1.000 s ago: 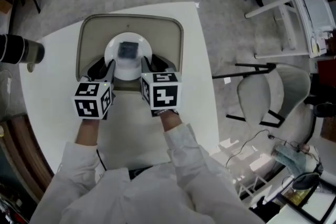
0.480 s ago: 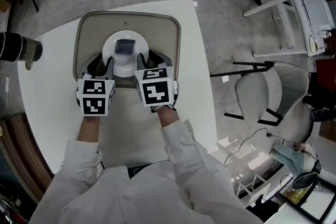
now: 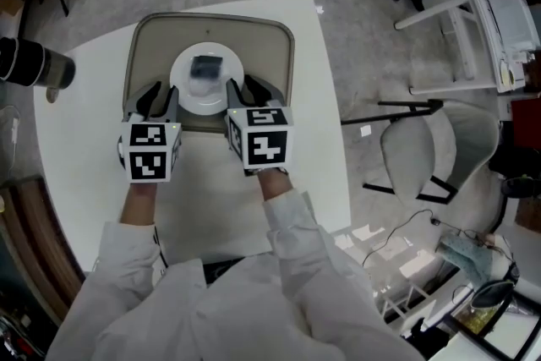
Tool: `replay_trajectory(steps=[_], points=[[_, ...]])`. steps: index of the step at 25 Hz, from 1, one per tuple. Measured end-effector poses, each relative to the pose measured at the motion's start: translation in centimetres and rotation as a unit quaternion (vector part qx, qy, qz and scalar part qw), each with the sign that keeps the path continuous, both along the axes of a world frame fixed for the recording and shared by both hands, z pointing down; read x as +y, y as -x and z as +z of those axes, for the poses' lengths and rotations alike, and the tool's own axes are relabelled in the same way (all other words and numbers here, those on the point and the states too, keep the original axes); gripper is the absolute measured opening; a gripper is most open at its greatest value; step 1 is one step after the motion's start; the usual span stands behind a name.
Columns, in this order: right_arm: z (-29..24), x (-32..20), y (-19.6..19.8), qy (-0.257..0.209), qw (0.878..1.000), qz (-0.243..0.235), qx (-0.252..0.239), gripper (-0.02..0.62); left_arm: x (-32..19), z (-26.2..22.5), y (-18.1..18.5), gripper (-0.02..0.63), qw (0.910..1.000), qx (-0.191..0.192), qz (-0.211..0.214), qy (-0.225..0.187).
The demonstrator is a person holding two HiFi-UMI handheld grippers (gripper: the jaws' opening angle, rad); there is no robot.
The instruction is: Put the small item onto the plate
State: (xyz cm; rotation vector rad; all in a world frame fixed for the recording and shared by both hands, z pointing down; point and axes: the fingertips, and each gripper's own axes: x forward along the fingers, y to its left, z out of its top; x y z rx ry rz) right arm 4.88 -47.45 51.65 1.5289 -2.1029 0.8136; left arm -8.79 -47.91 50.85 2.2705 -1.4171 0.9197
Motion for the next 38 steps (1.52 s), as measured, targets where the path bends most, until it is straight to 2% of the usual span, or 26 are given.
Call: replay_trajectory(steps=[6,10,14,23,26,32,38], points=[[-2.6,2.1,0.3,-0.029,0.999,-0.016,-0.017,0.101,2.0,-2.6,-0.4,0.114,0.9998,0.015,0.003,-0.015],[-5.0,4.7,1.0,-0.05,0.997,-0.037,-0.037,0.098,4.5,-5.1,-1.2,0.112,0.9987,0.041,0.012,-0.029],[-7.9,8.2,1.3,-0.082,0.993,-0.072,-0.044,0.046,8.0,-7.6,-1.3,0.112,0.9969,0.058,0.008,-0.052],[-12.7,16.8,0.5,-0.146,0.983,-0.101,-0.049,0.021,17.1,-10.5,-2.7,0.109,0.9928,0.092,-0.003,-0.077],[-13.3,19.3,0.5,-0.149,0.981,-0.112,-0.053,0.017,20.0,-11.3,-2.8,0.102,0.9909,0.102,-0.011,-0.088],[-14.5,23.5,1.0,-0.158,0.976,-0.142,-0.051,0.015,24.8,-13.0,-2.0,0.037,0.9864,0.117,-0.031,-0.112],[-14.3,27.6,1.8,-0.153,0.971,-0.181,-0.03,0.015,29.3,-13.7,-1.6,0.02,0.9858,0.12,-0.017,-0.117]])
